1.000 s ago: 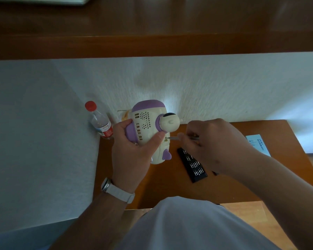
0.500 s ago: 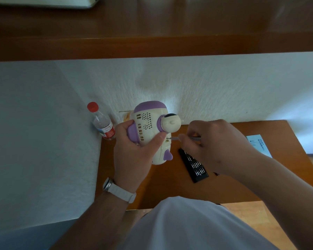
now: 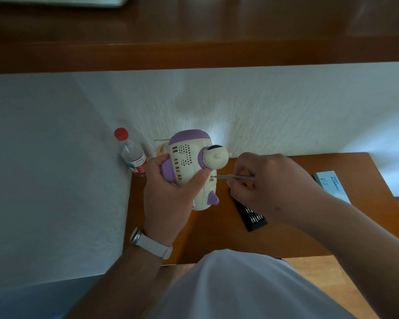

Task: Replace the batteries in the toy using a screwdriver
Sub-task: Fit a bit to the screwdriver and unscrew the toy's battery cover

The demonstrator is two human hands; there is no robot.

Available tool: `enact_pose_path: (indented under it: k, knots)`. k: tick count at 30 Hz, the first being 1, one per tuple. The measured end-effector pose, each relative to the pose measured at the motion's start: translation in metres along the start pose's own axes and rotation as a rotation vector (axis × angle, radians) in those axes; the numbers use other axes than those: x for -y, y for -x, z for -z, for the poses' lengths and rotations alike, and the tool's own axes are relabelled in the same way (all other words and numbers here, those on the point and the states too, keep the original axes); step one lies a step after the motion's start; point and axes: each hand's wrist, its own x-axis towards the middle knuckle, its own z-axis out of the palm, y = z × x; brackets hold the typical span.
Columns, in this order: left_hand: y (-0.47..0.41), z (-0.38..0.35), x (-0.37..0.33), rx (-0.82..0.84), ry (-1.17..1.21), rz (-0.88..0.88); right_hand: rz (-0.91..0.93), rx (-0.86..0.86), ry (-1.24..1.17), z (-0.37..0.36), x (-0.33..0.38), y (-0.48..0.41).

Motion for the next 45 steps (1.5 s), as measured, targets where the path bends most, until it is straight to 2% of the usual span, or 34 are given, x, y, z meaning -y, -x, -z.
enact_pose_path:
  k: [12,26,32,36,45]
  knots:
    - [-0.001,-0.003,0.005,0.006,0.0,0.009,-0.034,-0.033,-0.031,0.003,-0.006,0.009]
    - [-0.01,-0.003,0.017,0.043,0.16,0.134,-0.102,-0.127,-0.487,-0.016,-0.032,0.022]
    - [-0.015,-0.008,0.047,0.212,0.272,0.271,-0.147,-0.097,-0.617,-0.029,-0.044,0.032]
    - [-0.009,-0.018,0.066,0.342,0.296,0.364,-0.243,-0.055,-0.754,-0.051,-0.061,0.038]
    - [0.006,-0.035,0.09,0.375,0.277,0.503,-0.568,-0.092,-1.063,-0.092,-0.096,0.062]
